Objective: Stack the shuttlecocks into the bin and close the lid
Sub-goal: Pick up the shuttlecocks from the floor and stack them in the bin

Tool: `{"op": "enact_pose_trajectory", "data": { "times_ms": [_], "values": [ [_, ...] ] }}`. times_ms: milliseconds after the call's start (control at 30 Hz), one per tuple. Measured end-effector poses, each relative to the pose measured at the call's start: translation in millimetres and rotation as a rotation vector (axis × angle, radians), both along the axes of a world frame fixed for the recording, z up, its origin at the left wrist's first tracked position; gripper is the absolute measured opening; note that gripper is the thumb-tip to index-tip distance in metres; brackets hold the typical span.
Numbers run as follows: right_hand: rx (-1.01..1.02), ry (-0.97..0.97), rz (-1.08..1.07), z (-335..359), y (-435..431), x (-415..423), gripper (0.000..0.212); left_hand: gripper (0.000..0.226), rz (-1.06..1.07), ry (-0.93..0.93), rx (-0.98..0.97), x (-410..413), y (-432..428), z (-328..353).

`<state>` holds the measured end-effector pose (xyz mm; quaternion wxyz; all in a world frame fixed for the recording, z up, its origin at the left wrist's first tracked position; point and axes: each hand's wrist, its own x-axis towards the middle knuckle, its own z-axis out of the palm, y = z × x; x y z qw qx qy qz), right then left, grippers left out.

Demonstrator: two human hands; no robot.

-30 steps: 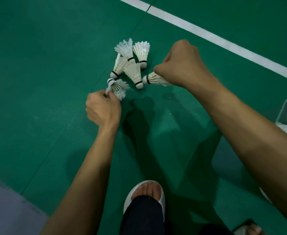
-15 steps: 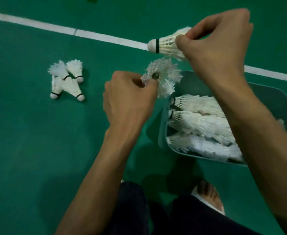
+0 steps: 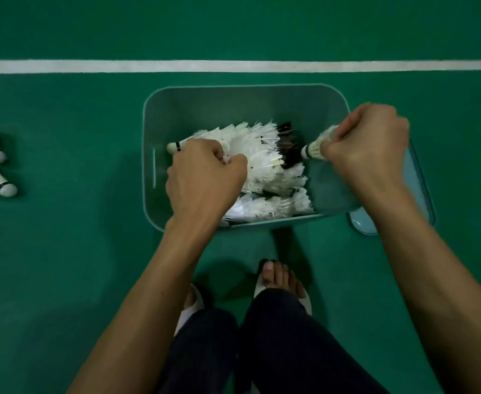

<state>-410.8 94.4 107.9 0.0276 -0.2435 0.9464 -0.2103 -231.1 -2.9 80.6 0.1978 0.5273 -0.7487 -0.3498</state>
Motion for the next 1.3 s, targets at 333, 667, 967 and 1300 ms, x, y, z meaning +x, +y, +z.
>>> {"op": "enact_pose_trajectory", "data": {
  "times_ms": [333,667,967,1300],
  "values": [
    [-0.005,-0.138,0.042,-51.7,-14.7,1.6,0.022,0.036,0.015,-0.055,-0.002,17.3,-10.4,-7.5],
    [-0.125,-0.720,-0.195,-66.5,-31.0,-18.6,0.012,0.038,-0.090,-0.059,0.059,14.0,-10.4,-19.8],
    [-0.035,-0.561,-0.173,-72.7,-38.3,-15.0,0.011,0.047,-0.128,-0.042,0.122,1.9,-4.5,-19.2],
    [-0.245,-0.162,0.588,-22.6,2.5,19.2,0.035,0.038,-0.121,-0.043,0.280,-18.2,-4.7,-19.8]
  ]
}}
